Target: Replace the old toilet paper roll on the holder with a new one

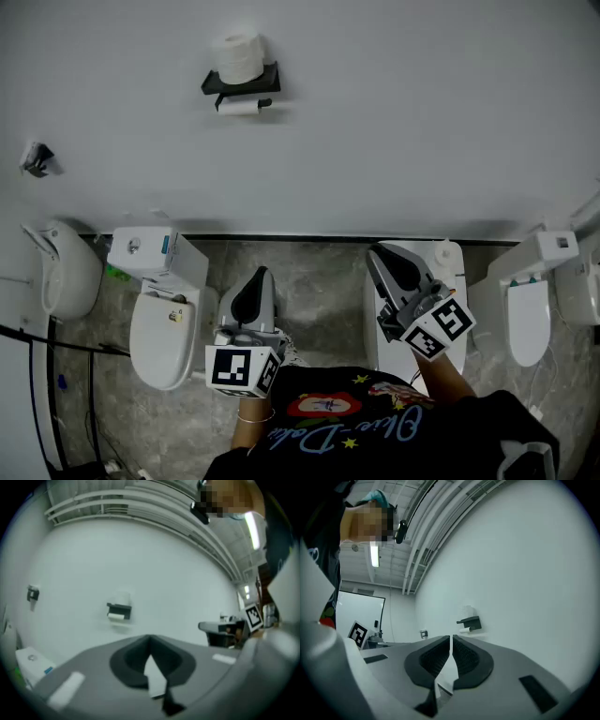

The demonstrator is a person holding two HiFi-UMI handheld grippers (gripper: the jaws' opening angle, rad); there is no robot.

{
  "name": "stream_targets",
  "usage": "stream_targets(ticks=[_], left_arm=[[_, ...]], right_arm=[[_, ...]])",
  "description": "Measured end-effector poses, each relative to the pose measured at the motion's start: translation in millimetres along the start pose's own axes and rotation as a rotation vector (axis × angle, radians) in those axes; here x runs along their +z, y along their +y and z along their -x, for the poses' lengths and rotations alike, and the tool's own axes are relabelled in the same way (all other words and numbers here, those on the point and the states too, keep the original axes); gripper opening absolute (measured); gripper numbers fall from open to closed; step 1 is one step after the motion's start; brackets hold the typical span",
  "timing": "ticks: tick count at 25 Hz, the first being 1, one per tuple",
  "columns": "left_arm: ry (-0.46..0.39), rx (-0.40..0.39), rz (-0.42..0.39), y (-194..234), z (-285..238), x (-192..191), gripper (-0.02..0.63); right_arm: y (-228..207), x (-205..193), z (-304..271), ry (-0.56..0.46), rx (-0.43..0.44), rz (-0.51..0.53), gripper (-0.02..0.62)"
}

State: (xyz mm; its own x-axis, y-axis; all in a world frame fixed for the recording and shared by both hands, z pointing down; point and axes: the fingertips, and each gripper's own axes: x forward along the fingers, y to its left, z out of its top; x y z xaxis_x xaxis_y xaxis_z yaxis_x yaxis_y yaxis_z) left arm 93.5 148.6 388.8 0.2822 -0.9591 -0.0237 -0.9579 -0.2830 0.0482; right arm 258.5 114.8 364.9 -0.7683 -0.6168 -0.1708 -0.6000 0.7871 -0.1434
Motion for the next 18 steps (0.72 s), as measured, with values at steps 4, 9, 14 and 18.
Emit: stream_targets(ticks=[4,9,14,18], left_arm=[[0.028,-0.071,-0.033,57.8,-42.7,1.6,-0.012],[0.067,-0.182,-0.032,140.8,-97.9,2.5,-0.012],[0.111,-0.299,-0.083,196.8,-139.3,10.6,-0.012],[0.125,-0.304,-0.071,235.3,-163.8,8.2,-0.012]], right_arm=[[-5.5,-11.1,-78.2,-0.014,-0.037,-0.009,0.012],[-15.9,-11.3,-179.6,-0.039,-0.110,-0.011,0.012],[-27.2,-8.9,-255.0,-0.068,-0.175,0.008,0.013],[-29.1,-15.5,-294.9,-0.062,-0.175,0.011,0.014]])
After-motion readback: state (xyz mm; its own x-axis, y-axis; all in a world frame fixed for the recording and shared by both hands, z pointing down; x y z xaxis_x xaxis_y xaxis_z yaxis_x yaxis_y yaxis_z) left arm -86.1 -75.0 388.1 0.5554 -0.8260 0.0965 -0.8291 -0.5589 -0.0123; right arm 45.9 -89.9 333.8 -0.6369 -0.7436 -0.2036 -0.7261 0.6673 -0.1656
